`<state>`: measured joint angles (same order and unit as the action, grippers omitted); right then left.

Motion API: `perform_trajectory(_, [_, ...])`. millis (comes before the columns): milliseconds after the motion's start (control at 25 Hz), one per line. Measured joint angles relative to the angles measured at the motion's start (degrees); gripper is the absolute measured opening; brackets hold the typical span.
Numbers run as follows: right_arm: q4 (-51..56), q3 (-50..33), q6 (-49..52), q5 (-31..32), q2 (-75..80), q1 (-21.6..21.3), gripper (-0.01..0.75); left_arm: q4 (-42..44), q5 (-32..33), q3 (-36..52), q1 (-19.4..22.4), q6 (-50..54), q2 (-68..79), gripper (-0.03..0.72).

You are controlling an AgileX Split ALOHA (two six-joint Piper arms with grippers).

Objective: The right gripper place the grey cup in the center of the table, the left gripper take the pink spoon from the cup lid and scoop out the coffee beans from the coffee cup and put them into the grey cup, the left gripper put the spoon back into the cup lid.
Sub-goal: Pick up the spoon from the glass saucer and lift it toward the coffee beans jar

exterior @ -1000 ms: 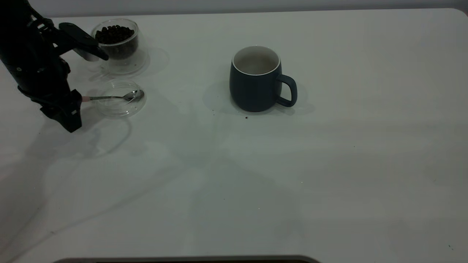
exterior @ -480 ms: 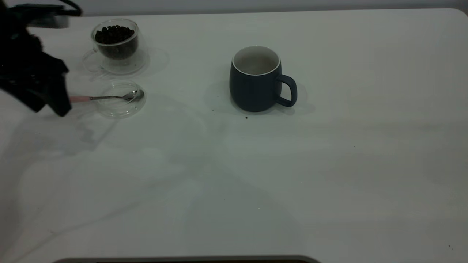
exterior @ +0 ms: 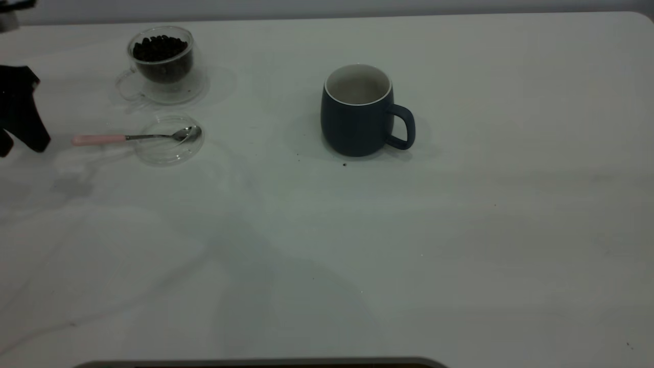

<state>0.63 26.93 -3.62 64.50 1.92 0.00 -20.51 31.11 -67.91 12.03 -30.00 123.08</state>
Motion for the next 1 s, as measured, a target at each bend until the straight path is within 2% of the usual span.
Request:
perform_trajectory(120, [0.0, 0.0, 0.0, 0.0, 0.0, 0.0, 0.59, -5.2, 1.3, -1.2, 1.3, -3.7, 0.0, 0.472])
perform_trajectory(320, [0.0, 0.0, 0.0, 0.0, 0.0, 0.0, 0.59, -10.4, 8.4, -6.1, 1.5, -8.9, 0.0, 0.419])
perform_trajectory(520, [0.0, 0.0, 0.0, 0.0, 0.0, 0.0, 0.59, -12.1, 10.6, -7.6, 3.1, -10.6, 0.9, 0.414])
perform_trajectory(720, [0.0, 0.0, 0.0, 0.0, 0.0, 0.0, 0.59, -19.5, 13.8, -7.6, 6.9, -17.8, 5.5, 0.412])
perform_trajectory(1000, [0.0, 0.0, 0.0, 0.0, 0.0, 0.0, 0.59, -27.0, 14.3, -7.8, 10.8, -25.9, 8.5, 0.412])
